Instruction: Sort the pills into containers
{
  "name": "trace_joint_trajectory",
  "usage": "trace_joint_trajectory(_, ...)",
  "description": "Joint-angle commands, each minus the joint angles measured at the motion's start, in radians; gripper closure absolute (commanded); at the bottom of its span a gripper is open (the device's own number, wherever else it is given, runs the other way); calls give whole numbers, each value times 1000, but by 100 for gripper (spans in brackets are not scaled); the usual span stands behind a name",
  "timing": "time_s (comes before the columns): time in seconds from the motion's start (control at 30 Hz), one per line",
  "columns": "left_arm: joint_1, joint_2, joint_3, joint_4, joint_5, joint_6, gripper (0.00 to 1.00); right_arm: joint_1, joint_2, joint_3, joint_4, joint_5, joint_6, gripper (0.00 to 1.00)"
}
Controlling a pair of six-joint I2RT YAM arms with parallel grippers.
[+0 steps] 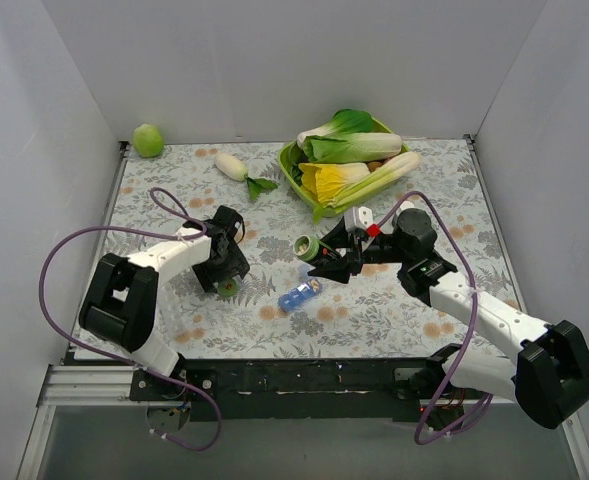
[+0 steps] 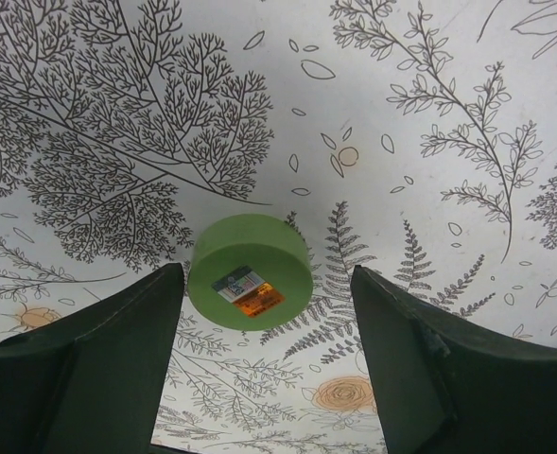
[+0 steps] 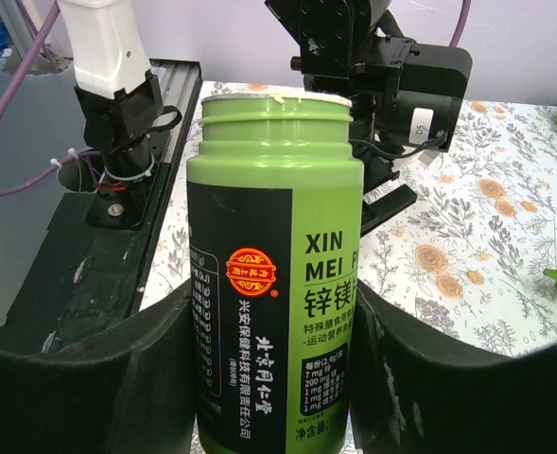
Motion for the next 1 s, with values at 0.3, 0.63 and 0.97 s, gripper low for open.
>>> trace_joint_trajectory(0.3, -3, 0, -51, 93, -11, -4, 41, -1, -44, 25, -56, 10, -59, 91)
trace_joint_trajectory(0.63, -4, -165, -46, 178, 229, 144, 83, -4, -62, 65, -198, 4, -160, 91)
trace_joint_trajectory(0.97, -3, -389, 172, 324, 806, 53, 88, -7, -82, 143, -491, 69, -437, 91)
